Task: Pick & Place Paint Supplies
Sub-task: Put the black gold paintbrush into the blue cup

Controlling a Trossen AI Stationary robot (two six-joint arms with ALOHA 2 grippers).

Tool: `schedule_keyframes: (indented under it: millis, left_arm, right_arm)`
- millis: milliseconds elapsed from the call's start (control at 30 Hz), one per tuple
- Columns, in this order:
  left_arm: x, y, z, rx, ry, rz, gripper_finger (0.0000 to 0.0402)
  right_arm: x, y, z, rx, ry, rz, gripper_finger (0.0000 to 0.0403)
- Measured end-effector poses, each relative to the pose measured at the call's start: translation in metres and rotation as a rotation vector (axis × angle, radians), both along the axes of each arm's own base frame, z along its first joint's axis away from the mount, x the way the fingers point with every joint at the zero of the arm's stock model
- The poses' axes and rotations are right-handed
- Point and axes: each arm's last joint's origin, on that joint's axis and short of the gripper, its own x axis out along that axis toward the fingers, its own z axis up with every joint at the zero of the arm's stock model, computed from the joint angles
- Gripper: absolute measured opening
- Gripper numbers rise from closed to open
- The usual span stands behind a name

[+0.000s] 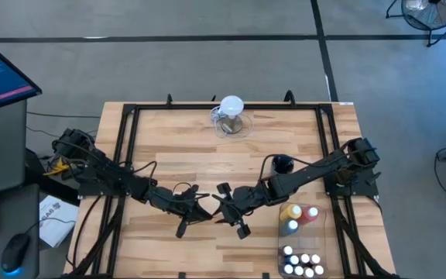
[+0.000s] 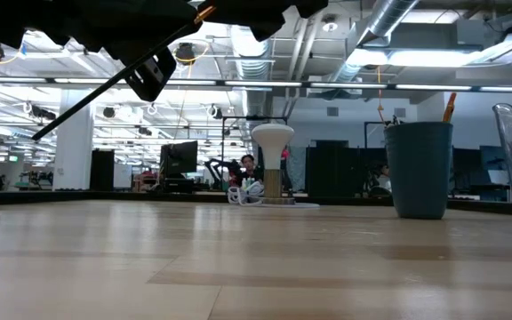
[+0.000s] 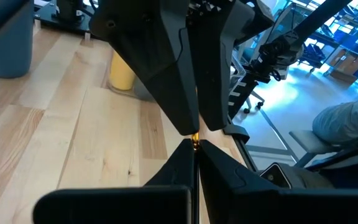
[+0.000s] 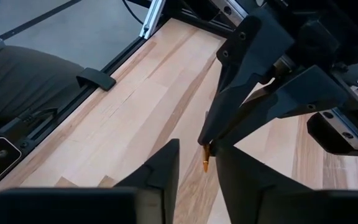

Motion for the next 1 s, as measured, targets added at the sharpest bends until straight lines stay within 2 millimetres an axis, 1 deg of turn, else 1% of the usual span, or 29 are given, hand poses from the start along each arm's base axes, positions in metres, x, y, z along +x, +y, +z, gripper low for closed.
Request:
schedule_keyframes:
  millis: [300,500,667,800,1000]
  left_arm:
    - [0.0001,0.0000,0.0003,-0.001,-0.002,0.000,0.0000]
    - [0.0001,0.0000,0.0005,-0.003,-0.005,0.001,0.0000]
    - [0.0001,-0.0001,0.0006,-0.003,-0.006,0.000,0.0000]
    - [0.0002,-0.0001,0.0012,-0.006,-0.012,0.000,0.0000]
    - [0.0002,-0.0001,0.0020,-0.009,-0.018,-0.001,0.0001]
  right_arm:
    - [0.0000,0.0000,0.0000,0.000,0.000,0.000,0.0061]
    - [0.0001,-0.0005,-0.0001,-0.002,0.001,-0.003,0.0009]
    - [0.0002,-0.0012,-0.0004,-0.003,0.004,-0.005,0.0012]
    - [0.0005,-0.0033,-0.0010,-0.006,0.011,-0.013,0.0004]
    - [-0.0003,-0.0069,-0.0039,-0.038,0.037,-0.077,0.0003]
